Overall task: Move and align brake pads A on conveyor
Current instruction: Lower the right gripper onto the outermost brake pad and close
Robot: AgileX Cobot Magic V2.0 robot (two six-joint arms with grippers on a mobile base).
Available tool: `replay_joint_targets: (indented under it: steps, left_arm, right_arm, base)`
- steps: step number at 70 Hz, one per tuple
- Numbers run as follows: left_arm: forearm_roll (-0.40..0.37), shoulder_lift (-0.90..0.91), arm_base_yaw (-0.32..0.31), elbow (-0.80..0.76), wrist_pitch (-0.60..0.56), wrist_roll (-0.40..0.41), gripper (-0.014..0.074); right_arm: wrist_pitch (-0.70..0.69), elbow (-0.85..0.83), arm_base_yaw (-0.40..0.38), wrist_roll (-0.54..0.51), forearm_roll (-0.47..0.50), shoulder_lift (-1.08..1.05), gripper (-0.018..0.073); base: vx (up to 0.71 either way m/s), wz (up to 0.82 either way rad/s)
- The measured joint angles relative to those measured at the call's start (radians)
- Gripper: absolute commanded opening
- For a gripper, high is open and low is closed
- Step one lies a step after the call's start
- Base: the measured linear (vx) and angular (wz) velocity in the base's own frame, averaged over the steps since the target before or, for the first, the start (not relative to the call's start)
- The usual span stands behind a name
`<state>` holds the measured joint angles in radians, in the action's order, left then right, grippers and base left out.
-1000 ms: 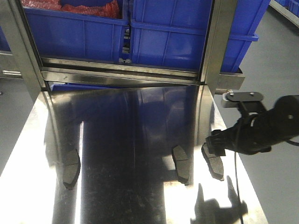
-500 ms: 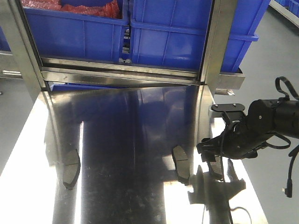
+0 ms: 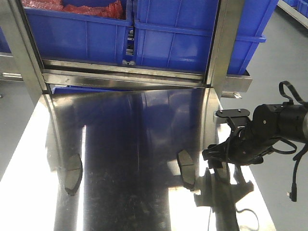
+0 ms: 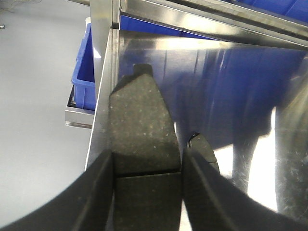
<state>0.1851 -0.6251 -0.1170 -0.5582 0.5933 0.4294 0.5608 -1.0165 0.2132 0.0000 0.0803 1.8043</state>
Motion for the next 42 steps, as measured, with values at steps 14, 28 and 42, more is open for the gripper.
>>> replay_joint_targets:
  steps: [14,28,42]
  left_arm:
    - [0.000,0.000,0.000,0.000,0.000,0.000,0.0174]
    - [0.000,0.000,0.000,0.000,0.000,0.000,0.0174]
    - [0.000,0.000,0.000,0.000,0.000,0.000,0.0174]
  right_arm:
    - [-0.002,-0.003,0.000,0.000,-0.006,0.005,0.0333]
    - [-0.004,-0.003,0.000,-0.006,0.009,0.008,0.0135]
    - [-0.001,-0.003,0.000,-0.006,0.009,0.008,-0.0003]
  base:
    - [0.00,0.00]
    - [0.00,0.00]
    - [0.00,0.00]
